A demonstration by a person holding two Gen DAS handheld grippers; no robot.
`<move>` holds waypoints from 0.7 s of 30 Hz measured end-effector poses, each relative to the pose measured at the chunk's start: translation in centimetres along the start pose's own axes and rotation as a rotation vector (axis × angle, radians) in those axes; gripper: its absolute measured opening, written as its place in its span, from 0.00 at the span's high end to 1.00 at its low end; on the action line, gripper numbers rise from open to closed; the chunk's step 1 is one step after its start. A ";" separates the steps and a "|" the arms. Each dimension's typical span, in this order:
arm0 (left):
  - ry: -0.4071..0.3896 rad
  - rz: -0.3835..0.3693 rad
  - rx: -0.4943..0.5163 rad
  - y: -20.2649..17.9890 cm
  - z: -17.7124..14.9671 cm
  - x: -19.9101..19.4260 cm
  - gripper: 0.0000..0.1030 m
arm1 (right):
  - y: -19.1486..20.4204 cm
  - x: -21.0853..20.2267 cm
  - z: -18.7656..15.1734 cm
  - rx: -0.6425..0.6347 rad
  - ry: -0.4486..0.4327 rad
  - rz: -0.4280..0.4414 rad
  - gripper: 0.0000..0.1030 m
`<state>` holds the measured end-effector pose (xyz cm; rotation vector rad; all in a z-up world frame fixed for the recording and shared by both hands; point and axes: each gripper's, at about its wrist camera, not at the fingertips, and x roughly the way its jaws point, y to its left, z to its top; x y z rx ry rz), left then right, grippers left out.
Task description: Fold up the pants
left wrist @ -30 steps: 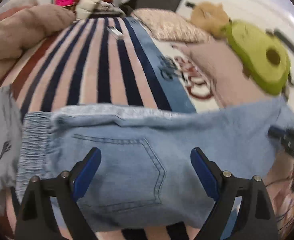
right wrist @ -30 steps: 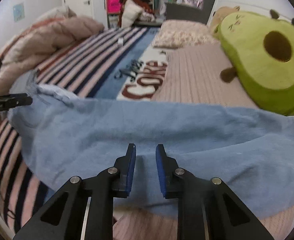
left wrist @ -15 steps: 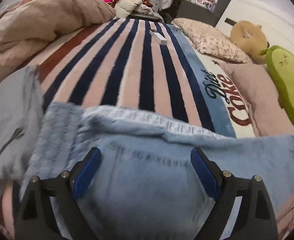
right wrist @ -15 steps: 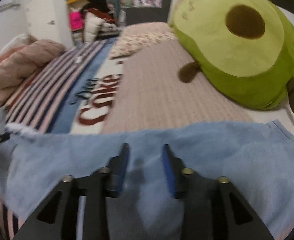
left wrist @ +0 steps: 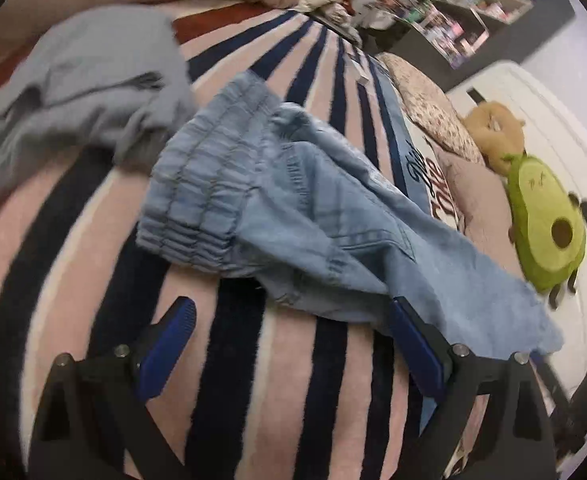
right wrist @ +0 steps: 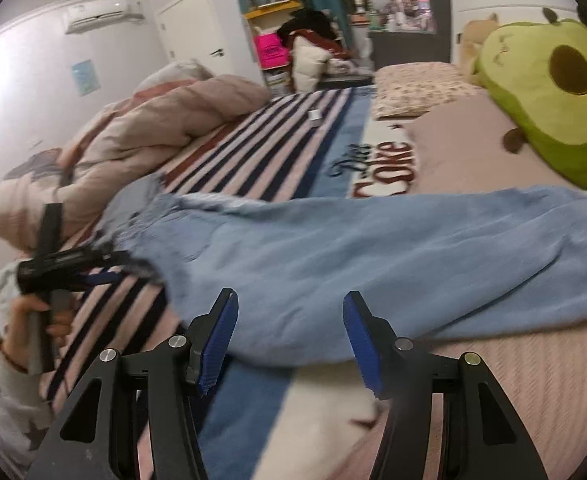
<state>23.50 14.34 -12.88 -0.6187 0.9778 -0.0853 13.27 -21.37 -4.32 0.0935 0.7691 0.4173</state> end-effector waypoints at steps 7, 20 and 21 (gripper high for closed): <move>-0.019 -0.081 -0.186 2.2 1.9 3.4 0.09 | 1.8 -0.3 -1.3 -0.018 0.030 0.024 0.51; -0.177 -0.073 -0.132 -2.0 4.9 1.6 0.87 | 0.0 -0.4 -2.9 0.048 0.065 0.022 0.51; -0.196 -0.063 -0.134 -1.9 5.2 0.8 0.87 | -0.2 -0.7 -3.2 0.053 0.068 0.021 0.51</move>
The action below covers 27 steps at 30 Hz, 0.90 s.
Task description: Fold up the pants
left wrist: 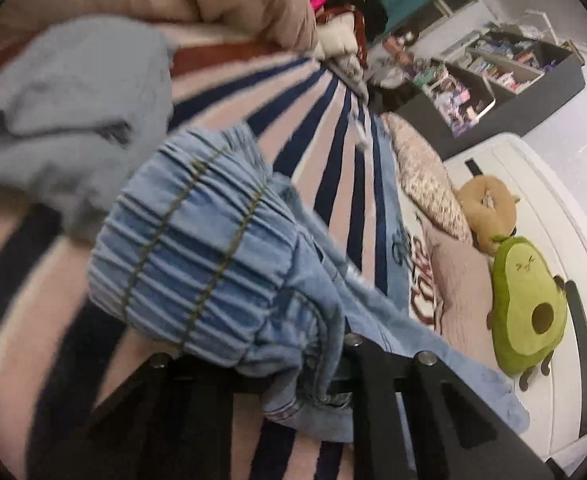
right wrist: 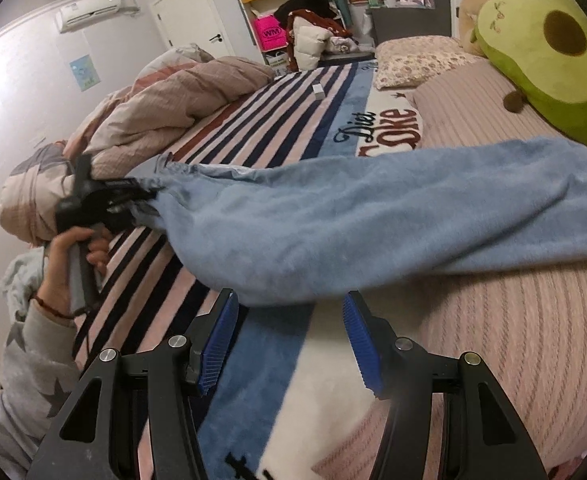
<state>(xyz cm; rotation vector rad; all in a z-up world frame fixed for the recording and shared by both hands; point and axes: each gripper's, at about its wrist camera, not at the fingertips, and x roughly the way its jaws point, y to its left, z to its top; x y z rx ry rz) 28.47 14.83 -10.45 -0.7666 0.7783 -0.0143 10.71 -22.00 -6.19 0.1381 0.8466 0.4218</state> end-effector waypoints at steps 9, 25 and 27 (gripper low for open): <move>-0.184 0.154 0.002 3.9 2.5 -9.6 0.88 | 0.3 -1.9 -1.6 0.018 0.018 0.021 0.51; -0.307 0.338 0.452 -6.0 -0.4 -13.6 0.88 | 3.3 -4.1 -2.4 -0.023 -0.009 0.073 0.51; -0.266 0.312 0.559 -8.6 -2.6 -11.7 0.88 | 3.0 -4.0 -2.4 -0.021 -0.007 0.067 0.51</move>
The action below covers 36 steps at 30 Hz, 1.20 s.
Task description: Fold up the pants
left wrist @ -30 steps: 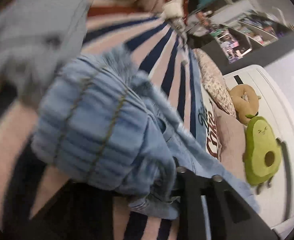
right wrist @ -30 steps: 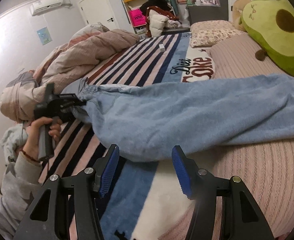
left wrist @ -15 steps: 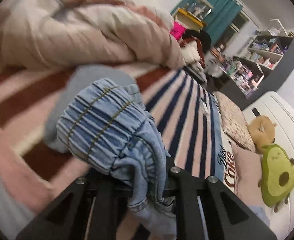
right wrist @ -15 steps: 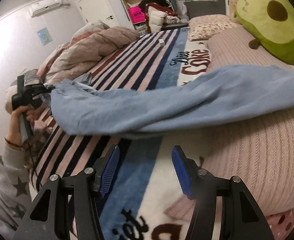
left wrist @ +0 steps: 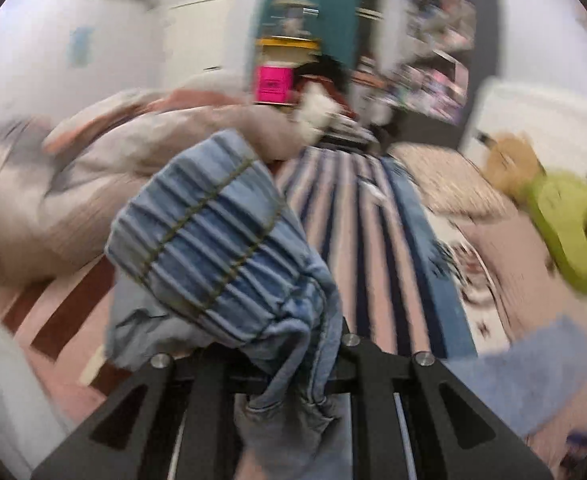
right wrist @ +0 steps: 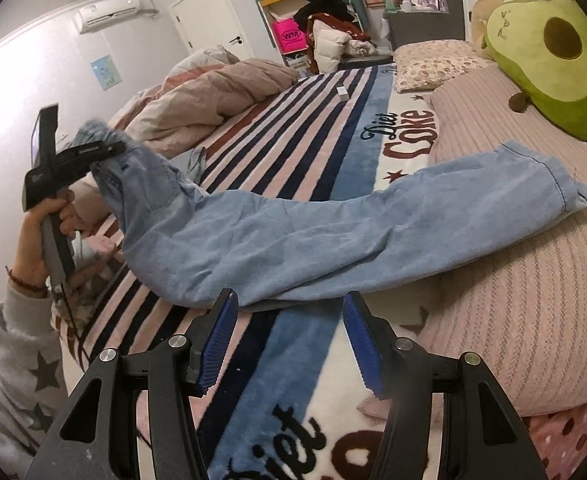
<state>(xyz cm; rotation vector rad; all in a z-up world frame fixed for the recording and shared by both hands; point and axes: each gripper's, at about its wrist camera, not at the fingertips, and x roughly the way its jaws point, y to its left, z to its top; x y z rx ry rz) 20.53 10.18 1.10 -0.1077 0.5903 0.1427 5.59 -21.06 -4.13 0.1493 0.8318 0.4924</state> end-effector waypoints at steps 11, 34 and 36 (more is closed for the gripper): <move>0.194 -0.324 0.359 -14.2 -7.8 3.3 0.88 | -1.8 1.4 -0.3 0.024 0.028 -0.008 0.51; 0.406 -0.505 0.395 -11.9 -12.9 3.5 0.41 | -0.6 5.2 1.6 0.071 0.061 0.041 0.51; 0.459 -0.641 0.343 -11.6 -13.0 3.2 0.01 | -0.4 5.0 1.8 0.062 0.053 0.036 0.51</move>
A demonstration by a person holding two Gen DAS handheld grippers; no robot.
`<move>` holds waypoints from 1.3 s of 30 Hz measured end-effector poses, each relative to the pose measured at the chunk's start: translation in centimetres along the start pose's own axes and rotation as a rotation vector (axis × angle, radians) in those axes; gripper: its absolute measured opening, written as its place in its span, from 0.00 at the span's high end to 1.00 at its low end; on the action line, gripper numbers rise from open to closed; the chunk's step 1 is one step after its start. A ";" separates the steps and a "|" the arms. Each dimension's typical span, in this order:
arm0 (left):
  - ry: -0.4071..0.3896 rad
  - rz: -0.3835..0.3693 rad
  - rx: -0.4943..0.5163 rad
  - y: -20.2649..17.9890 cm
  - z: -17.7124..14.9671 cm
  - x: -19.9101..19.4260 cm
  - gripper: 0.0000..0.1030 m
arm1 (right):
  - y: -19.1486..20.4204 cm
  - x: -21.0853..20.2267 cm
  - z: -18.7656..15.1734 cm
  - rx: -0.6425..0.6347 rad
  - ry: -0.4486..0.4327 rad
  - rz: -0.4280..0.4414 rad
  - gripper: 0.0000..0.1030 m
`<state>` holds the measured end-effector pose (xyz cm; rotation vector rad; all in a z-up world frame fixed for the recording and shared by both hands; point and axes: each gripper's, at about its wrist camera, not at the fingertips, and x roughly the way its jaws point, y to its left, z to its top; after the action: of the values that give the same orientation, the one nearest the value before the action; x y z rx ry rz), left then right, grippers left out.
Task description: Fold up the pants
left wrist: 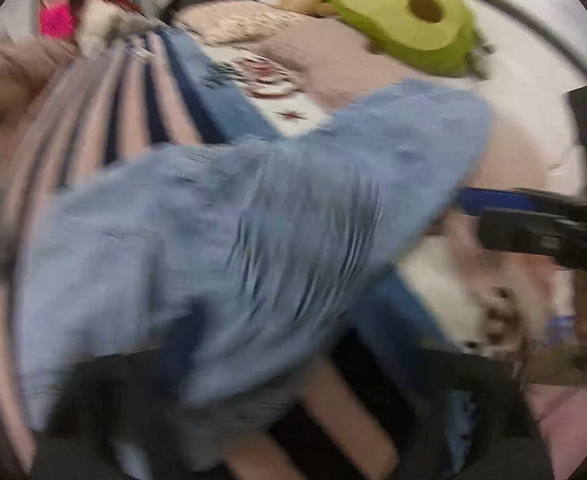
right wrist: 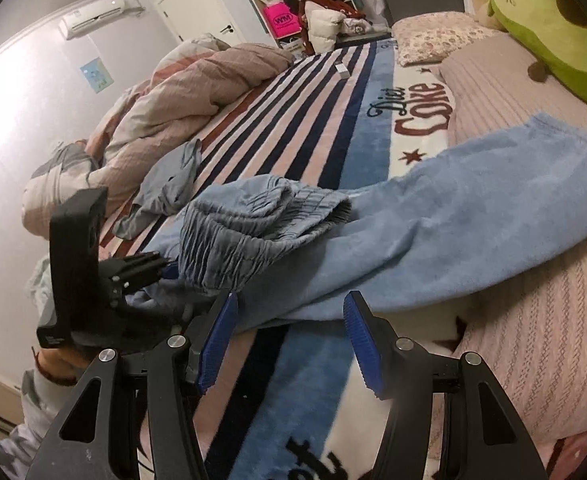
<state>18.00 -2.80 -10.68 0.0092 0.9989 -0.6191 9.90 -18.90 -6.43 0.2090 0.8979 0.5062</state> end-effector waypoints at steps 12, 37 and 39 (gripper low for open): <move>-0.137 0.210 -0.075 1.9 -2.6 -6.0 0.01 | -0.1 1.8 0.5 0.059 0.042 0.052 0.46; -0.222 0.412 -0.141 6.4 -8.2 -7.8 0.01 | 4.0 11.3 5.6 -0.078 0.092 -0.124 0.82; -0.232 0.420 -0.142 6.3 -8.3 -7.9 0.01 | 5.5 10.4 6.6 -0.117 0.051 -0.131 0.86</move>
<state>11.60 8.58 -10.78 0.0213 0.7816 -0.1588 18.65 -8.70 -7.50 0.0305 0.9219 0.4426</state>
